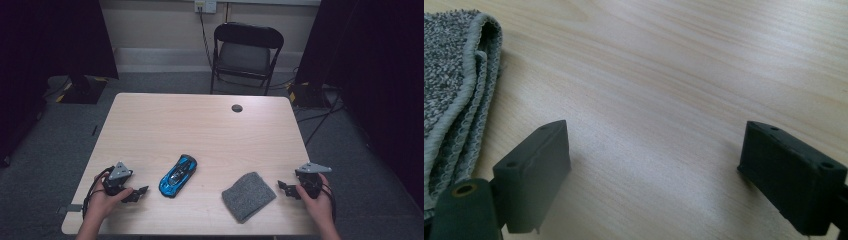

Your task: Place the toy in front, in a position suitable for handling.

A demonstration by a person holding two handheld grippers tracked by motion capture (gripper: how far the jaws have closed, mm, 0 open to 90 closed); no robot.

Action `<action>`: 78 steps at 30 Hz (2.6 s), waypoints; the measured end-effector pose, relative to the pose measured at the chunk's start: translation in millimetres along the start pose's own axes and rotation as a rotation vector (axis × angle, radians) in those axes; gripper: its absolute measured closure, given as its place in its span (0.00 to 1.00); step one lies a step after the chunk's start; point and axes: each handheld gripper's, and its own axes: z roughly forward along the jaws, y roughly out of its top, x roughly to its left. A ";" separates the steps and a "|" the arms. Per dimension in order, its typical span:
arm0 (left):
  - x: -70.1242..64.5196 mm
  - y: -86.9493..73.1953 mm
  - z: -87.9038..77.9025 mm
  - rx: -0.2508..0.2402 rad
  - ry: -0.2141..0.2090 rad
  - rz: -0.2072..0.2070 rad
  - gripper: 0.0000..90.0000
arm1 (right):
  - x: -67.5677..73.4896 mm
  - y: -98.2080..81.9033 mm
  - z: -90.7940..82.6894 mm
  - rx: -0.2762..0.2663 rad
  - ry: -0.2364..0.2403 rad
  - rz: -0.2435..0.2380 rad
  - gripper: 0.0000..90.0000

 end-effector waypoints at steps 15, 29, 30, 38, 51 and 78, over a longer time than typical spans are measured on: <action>-2.3 5.0 -1.9 -0.038 -0.017 -0.122 0.17 | -1.2 0.8 1.0 0.001 0.005 -0.007 0.12; -27.8 52.3 -12.8 -0.108 -0.045 -0.115 0.17 | -1.9 1.6 1.9 0.004 0.007 -0.008 0.11; -27.8 52.3 -12.8 -0.108 -0.045 -0.115 0.17 | -1.8 1.6 1.9 0.004 0.007 -0.008 0.11; -43.6 73.5 -0.5 -0.082 -0.087 -0.077 0.18 | -1.8 1.5 1.9 0.003 0.007 -0.008 0.11; -63.1 95.4 41.1 -0.015 -0.109 -0.059 0.18 | -1.8 1.5 1.9 0.003 0.007 -0.008 0.11; -76.2 117.7 93.4 0.105 -0.045 -0.043 0.17 | -2.0 1.8 2.3 0.003 0.006 -0.009 0.11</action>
